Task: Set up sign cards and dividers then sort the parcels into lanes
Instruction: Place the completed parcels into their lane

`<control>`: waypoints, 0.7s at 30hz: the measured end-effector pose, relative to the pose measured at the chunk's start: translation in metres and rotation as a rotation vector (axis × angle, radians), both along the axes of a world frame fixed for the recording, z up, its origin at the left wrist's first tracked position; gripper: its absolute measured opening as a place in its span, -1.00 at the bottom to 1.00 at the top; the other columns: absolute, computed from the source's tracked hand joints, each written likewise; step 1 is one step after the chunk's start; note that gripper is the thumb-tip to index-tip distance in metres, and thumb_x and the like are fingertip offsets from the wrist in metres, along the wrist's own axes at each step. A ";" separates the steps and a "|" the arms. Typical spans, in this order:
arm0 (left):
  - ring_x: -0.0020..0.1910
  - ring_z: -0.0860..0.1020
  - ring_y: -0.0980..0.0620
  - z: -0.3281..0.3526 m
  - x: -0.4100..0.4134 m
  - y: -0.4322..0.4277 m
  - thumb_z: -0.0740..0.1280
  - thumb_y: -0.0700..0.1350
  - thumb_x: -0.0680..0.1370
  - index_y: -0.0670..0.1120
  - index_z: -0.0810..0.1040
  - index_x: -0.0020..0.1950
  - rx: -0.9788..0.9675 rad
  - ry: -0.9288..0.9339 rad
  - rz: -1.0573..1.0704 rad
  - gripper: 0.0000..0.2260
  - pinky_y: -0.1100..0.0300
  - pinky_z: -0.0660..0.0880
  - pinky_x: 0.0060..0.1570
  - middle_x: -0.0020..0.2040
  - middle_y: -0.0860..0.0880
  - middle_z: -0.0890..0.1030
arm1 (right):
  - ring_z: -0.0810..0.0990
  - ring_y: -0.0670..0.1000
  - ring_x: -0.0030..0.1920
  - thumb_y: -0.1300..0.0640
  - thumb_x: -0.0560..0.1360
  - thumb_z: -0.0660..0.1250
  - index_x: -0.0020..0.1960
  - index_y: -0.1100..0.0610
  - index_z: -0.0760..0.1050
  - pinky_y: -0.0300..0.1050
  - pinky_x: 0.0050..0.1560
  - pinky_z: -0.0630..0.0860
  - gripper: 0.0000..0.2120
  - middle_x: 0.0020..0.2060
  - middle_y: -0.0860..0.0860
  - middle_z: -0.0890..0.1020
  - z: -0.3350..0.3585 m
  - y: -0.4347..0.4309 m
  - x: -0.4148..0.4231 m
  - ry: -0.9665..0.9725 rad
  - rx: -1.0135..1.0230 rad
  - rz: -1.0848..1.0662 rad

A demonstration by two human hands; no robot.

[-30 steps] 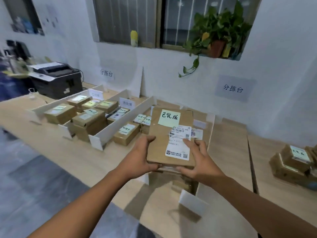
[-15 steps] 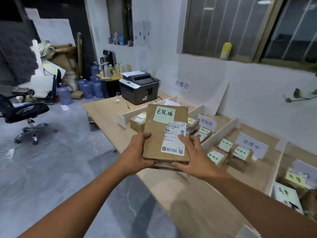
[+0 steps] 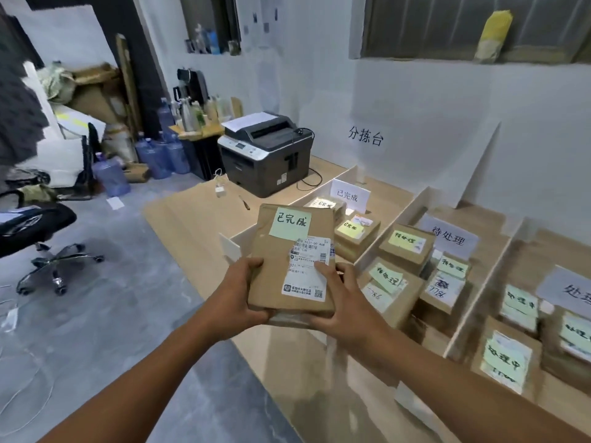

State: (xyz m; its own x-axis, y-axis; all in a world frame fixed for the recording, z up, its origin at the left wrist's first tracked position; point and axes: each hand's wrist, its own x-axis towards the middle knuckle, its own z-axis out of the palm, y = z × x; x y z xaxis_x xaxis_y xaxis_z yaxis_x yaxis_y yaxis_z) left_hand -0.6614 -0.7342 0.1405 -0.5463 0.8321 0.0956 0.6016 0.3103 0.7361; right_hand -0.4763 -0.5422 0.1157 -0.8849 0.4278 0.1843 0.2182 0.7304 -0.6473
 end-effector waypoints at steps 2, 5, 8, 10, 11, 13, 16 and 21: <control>0.29 0.47 0.24 -0.001 -0.037 0.029 0.63 0.00 0.33 0.13 0.16 0.47 -0.019 -0.012 -0.044 -0.13 0.38 0.48 0.07 0.35 0.10 0.38 | 0.26 0.00 0.48 -0.26 0.37 0.55 0.60 -0.20 0.02 -0.10 0.40 0.42 -0.01 0.46 -0.14 0.03 -0.004 0.022 -0.031 0.001 -0.026 -0.031; 0.30 0.47 0.26 -0.009 -0.085 0.068 0.62 0.05 0.33 0.17 0.15 0.45 -0.049 -0.035 -0.105 -0.14 0.48 0.45 0.04 0.36 0.18 0.39 | 0.22 -0.01 0.49 -0.29 0.36 0.53 0.59 -0.23 0.01 -0.11 0.44 0.37 0.00 0.48 -0.14 0.01 -0.013 0.050 -0.066 -0.032 -0.050 -0.088; 0.33 0.44 0.29 -0.021 -0.130 0.104 0.57 0.12 0.28 0.25 0.15 0.44 -0.075 -0.051 -0.167 -0.15 0.51 0.42 0.10 0.39 0.21 0.38 | 0.35 0.02 0.41 -0.29 0.32 0.49 0.52 -0.40 -0.07 -0.07 0.35 0.48 -0.03 0.44 -0.18 0.02 -0.023 0.075 -0.099 -0.090 -0.080 -0.150; 0.35 0.41 0.27 -0.030 -0.165 0.130 0.53 0.16 0.26 0.20 0.17 0.48 -0.088 -0.033 -0.209 -0.12 0.44 0.42 0.17 0.39 0.23 0.35 | 0.41 0.02 0.35 -0.32 0.29 0.45 0.47 -0.46 -0.10 -0.13 0.28 0.50 -0.04 0.41 -0.22 0.03 -0.030 0.090 -0.125 -0.119 -0.087 -0.208; 0.36 0.39 0.28 -0.035 -0.184 0.144 0.54 0.15 0.26 0.16 0.19 0.50 -0.085 -0.034 -0.234 -0.11 0.42 0.41 0.20 0.38 0.24 0.34 | 0.42 0.02 0.33 -0.33 0.27 0.43 0.47 -0.47 -0.10 -0.16 0.27 0.48 -0.05 0.42 -0.22 0.03 -0.033 0.099 -0.139 -0.122 -0.085 -0.234; 0.33 0.38 0.37 -0.043 -0.221 0.174 0.56 0.10 0.27 0.20 0.20 0.47 -0.059 -0.044 -0.298 -0.14 0.50 0.37 0.18 0.34 0.31 0.35 | 0.43 0.04 0.34 -0.33 0.28 0.42 0.47 -0.46 -0.09 -0.19 0.27 0.45 -0.06 0.41 -0.21 0.03 -0.039 0.117 -0.168 -0.127 -0.074 -0.287; 0.31 0.41 0.33 -0.045 -0.277 0.218 0.56 0.10 0.28 0.48 0.12 0.30 -0.019 -0.044 -0.407 -0.20 0.38 0.45 0.19 0.30 0.37 0.34 | 0.42 0.07 0.35 -0.34 0.29 0.42 0.47 -0.48 -0.07 -0.12 0.30 0.46 -0.08 0.37 -0.22 0.05 -0.040 0.139 -0.214 -0.128 -0.078 -0.383; 0.34 0.43 0.13 -0.038 -0.356 0.287 0.54 0.12 0.26 0.32 0.13 0.38 -0.067 -0.067 -0.527 -0.18 0.08 0.49 0.32 0.40 0.05 0.37 | 0.41 0.06 0.34 -0.36 0.27 0.40 0.49 -0.41 -0.03 -0.07 0.34 0.47 -0.08 0.33 -0.21 0.09 -0.027 0.174 -0.280 -0.122 -0.098 -0.515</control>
